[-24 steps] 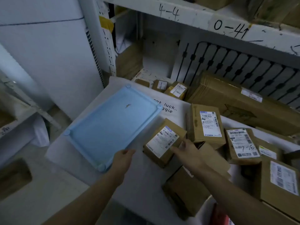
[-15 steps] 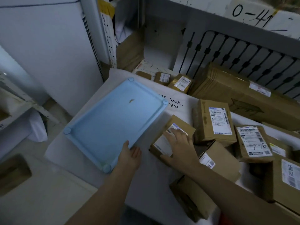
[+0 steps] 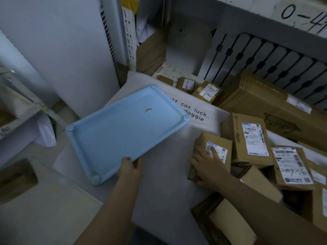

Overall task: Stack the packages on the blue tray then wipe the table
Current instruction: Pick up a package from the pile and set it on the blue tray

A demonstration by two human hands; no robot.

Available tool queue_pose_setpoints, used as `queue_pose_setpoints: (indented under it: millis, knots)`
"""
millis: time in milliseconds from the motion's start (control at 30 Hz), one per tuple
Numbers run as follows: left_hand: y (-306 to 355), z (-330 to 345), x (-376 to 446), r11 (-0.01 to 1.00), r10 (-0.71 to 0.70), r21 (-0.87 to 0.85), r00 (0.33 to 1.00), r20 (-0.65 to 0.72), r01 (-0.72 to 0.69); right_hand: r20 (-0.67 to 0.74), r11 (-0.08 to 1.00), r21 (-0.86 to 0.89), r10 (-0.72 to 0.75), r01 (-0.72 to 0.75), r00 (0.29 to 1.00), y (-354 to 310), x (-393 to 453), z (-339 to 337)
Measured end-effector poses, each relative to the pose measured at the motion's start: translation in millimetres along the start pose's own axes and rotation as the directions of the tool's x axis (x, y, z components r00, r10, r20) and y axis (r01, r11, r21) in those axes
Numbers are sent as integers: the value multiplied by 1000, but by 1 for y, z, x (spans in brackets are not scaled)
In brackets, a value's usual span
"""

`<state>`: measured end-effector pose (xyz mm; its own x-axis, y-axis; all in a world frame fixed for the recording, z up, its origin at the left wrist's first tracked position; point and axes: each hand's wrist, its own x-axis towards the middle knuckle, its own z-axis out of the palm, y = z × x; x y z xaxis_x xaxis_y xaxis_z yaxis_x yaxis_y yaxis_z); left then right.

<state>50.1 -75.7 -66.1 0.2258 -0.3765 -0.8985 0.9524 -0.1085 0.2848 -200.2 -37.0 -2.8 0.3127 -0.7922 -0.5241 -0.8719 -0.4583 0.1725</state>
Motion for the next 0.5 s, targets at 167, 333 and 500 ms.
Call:
queue_pose_setpoints:
  millis: [167,333,500]
  knots:
    - [30,-15,-11,961,192,217,978,-81,-171,-149,998,24,59,-56,987,16,-6,26]
    - [50,-33,-20,849,343,453,936,-82,-272,-146,983,139,138,-117,980,28,-11,34]
    - [73,-45,-17,709,403,637,915,-13,-303,-215,792,590,339,-155,916,23,-13,13]
